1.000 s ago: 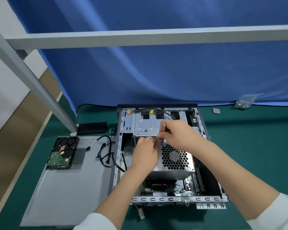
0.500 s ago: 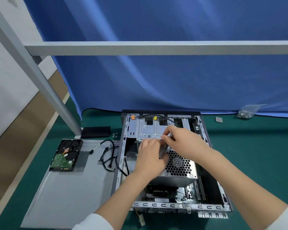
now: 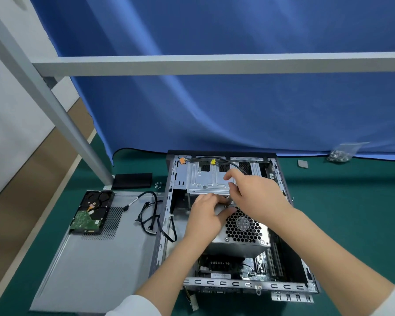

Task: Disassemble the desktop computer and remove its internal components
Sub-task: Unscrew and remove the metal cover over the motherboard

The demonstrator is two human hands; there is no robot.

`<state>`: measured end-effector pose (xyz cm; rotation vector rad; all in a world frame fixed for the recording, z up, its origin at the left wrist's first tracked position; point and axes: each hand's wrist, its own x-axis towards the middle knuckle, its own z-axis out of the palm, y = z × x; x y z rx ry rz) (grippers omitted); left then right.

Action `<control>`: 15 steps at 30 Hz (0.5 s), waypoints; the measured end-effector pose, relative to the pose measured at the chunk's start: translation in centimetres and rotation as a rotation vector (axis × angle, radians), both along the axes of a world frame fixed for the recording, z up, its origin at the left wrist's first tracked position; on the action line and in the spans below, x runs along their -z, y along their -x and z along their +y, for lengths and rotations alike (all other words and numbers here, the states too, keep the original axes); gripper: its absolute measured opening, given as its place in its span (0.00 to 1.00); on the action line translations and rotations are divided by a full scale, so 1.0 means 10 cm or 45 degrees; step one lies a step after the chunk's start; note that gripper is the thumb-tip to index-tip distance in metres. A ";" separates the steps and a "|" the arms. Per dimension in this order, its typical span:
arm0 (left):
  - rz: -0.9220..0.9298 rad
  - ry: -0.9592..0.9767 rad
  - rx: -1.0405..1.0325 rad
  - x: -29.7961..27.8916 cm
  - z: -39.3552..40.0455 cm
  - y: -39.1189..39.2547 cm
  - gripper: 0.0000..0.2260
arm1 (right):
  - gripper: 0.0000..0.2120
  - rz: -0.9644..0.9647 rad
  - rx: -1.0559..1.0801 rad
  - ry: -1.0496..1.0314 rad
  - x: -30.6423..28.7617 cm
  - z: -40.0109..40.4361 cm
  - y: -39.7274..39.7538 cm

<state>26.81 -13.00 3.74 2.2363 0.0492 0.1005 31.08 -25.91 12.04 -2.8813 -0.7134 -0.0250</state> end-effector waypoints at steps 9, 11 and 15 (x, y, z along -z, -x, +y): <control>-0.022 0.001 -0.014 -0.02 0.00 0.00 0.03 | 0.12 0.025 -0.068 0.037 -0.05 0.03 0.00; -0.035 0.070 -0.019 -0.01 0.00 -0.01 0.06 | 0.13 0.008 -0.086 0.107 -0.07 0.04 -0.01; -0.034 0.049 0.011 -0.03 0.02 -0.02 0.04 | 0.09 0.133 -0.130 0.059 -0.12 0.06 0.02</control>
